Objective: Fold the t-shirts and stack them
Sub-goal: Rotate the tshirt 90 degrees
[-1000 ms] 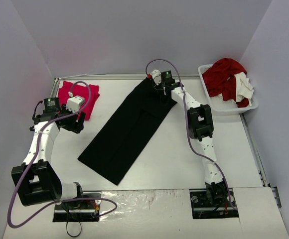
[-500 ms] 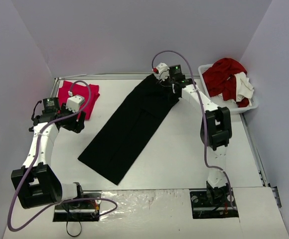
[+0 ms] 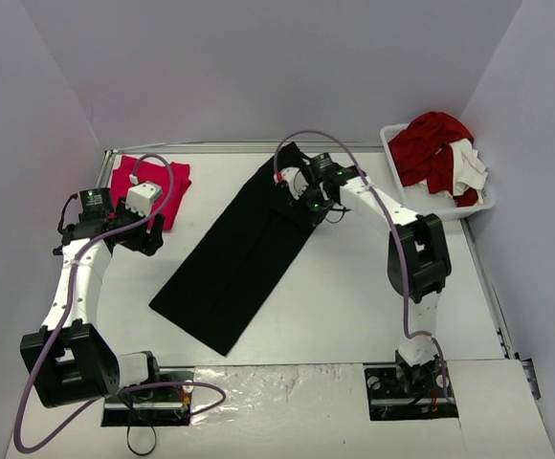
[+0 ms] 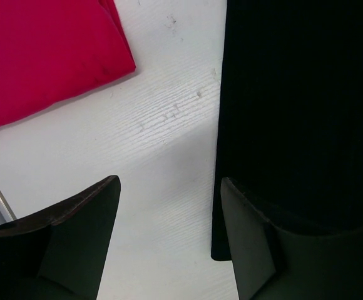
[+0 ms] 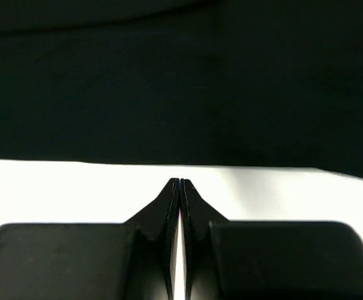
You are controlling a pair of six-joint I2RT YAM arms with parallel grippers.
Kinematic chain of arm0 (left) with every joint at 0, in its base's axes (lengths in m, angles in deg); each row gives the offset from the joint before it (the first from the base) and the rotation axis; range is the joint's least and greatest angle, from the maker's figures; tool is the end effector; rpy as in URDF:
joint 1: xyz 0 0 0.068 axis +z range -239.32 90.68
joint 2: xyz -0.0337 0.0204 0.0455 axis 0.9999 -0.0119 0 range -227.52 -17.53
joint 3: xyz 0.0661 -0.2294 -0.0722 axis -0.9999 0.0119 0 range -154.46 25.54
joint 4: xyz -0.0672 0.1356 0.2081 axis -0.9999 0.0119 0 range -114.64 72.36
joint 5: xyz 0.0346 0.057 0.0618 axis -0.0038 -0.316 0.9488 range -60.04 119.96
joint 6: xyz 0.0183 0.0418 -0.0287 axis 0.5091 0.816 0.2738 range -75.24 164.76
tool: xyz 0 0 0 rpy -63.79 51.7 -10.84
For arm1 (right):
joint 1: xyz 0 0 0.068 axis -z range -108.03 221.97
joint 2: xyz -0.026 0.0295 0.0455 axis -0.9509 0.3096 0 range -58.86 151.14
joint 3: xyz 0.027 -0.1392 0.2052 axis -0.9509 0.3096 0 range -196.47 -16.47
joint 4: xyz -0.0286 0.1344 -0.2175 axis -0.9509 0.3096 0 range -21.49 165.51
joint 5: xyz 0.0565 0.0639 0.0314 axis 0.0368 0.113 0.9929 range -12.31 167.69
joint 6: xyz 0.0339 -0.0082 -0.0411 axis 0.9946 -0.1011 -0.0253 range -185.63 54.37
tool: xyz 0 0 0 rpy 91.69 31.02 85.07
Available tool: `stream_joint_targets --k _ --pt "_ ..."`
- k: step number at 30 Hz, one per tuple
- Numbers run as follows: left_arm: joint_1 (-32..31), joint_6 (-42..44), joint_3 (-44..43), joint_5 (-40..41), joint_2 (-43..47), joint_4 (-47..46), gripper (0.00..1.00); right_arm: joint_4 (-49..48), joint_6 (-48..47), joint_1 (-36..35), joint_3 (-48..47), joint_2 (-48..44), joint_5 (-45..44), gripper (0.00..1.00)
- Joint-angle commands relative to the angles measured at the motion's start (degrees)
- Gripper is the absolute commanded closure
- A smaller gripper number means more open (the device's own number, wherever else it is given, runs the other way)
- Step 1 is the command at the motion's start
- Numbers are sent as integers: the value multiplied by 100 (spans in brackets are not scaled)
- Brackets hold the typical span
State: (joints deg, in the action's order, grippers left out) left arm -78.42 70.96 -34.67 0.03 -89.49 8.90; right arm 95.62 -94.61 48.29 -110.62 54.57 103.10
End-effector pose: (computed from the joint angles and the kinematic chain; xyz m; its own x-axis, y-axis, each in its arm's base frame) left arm 0.2658 0.0331 0.2767 -0.5465 0.2844 -0.7877 0.4703 0.8825 -0.0077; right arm 0.3926 0.1887 0.2338 -0.2732 -0.5975 -0.7539 -0.8757 0.4789 -0.0622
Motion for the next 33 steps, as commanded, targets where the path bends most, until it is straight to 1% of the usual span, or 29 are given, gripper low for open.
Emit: stream_joint_targets --k 1,9,15,22,26,27,33 --pt "27 -80 -44 -83 218 12 36 620 -100 -356 133 311 518 100" --pt "35 -71 35 -39 323 -23 36 628 -56 -690 72 838 439 100" --pt "44 -62 44 -65 279 -32 36 628 -74 -690 2 1190 26 100" --pt "35 -71 18 -144 236 -32 36 628 6 -480 -603 1577 -668 100" --pt "35 -62 18 -188 192 -32 36 628 155 -208 -999 1840 -1098 100" --pt "35 -53 18 -197 183 -32 36 628 190 -163 -1061 1876 -1273 100" --pt "27 -44 -26 -285 86 -14 36 637 313 135 -1281 1868 -1696 100"
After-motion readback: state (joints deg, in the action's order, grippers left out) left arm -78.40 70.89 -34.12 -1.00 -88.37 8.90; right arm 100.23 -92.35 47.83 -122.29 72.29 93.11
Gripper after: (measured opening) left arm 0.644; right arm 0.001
